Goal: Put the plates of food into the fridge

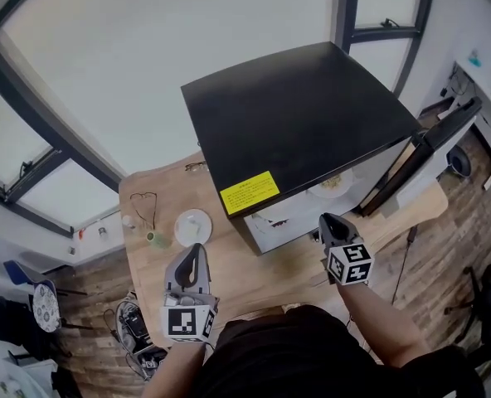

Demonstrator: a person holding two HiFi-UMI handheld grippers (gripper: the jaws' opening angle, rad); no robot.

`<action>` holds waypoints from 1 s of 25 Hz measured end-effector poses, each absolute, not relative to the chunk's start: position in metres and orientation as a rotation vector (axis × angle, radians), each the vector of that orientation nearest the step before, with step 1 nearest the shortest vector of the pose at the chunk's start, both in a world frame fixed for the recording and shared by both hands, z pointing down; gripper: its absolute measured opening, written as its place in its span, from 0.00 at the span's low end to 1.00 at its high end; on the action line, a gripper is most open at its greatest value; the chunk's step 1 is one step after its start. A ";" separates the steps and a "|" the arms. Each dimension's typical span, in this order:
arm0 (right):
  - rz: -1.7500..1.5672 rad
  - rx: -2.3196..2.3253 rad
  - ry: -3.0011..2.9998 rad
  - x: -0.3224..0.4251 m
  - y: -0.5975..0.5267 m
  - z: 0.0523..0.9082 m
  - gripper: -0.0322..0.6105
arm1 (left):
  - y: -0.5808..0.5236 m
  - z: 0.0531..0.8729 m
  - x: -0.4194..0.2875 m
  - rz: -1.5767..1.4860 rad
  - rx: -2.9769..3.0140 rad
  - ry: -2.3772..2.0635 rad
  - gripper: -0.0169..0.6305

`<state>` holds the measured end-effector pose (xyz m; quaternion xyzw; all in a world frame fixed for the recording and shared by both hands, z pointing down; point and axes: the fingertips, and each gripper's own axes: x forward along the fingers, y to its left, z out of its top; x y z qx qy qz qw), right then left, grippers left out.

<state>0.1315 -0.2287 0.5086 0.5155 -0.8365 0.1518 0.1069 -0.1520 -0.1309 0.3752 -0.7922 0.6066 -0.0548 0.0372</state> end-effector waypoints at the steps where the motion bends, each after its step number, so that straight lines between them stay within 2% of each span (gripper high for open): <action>1: 0.452 1.514 -2.488 0.131 -0.227 0.504 0.12 | -0.130 0.376 -0.151 -0.165 -2.428 1.861 0.03; 8: 0.390 1.444 -2.579 0.126 -0.215 0.484 0.09 | -0.123 0.397 -0.147 -0.186 -2.433 1.885 0.03; 25: 0.386 1.418 -2.600 0.133 -0.217 0.476 0.08 | -0.124 0.405 -0.125 -0.211 -2.459 1.890 0.03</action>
